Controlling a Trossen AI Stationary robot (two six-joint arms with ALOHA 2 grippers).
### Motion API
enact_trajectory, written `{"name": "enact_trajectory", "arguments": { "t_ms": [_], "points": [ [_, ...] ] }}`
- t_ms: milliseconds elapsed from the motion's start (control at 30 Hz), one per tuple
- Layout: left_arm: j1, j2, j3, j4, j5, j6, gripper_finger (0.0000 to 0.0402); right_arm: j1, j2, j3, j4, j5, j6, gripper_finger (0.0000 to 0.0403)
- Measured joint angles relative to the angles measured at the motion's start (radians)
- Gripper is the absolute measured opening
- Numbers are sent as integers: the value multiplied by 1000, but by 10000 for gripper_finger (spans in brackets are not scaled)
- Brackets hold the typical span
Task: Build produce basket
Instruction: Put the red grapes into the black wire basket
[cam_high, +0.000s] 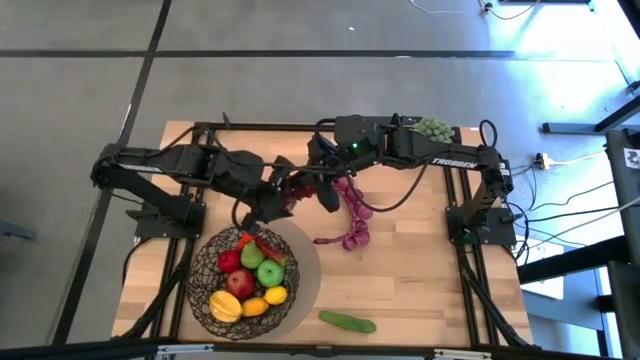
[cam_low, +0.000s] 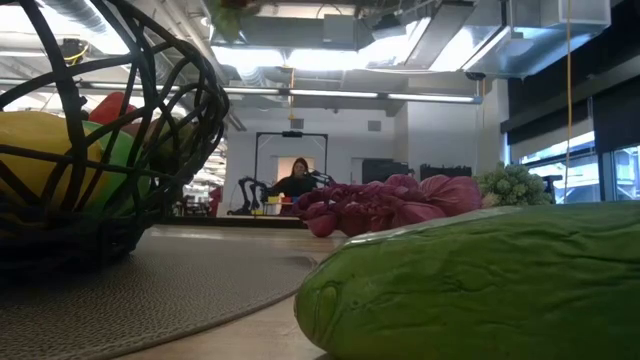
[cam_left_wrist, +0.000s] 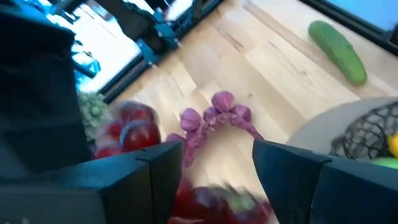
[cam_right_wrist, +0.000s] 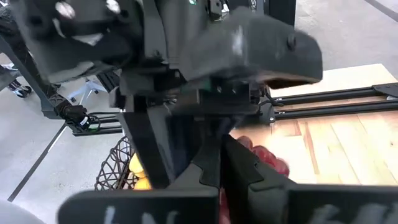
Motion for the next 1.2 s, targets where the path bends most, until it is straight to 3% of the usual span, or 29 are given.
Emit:
{"name": "enact_trajectory", "arguments": {
  "t_ms": [333,533,800,1100,1200],
  "points": [
    [-8,8,1,-1,-32,-61,187,0,0,0,0,41,1,0],
    [-54,0,1,-53,-131,-190,187,-6,0,-1,27,43,1,0],
    [-117,0,1,-65,-284,-218,187,-25,-1,-1,63,42,-2,0],
    [-107,3,1,-73,-314,-246,187,-31,-1,-1,119,42,-24,0],
    [-107,11,1,-74,-371,-245,187,-31,-1,-1,126,42,-27,0]
  ]
}}
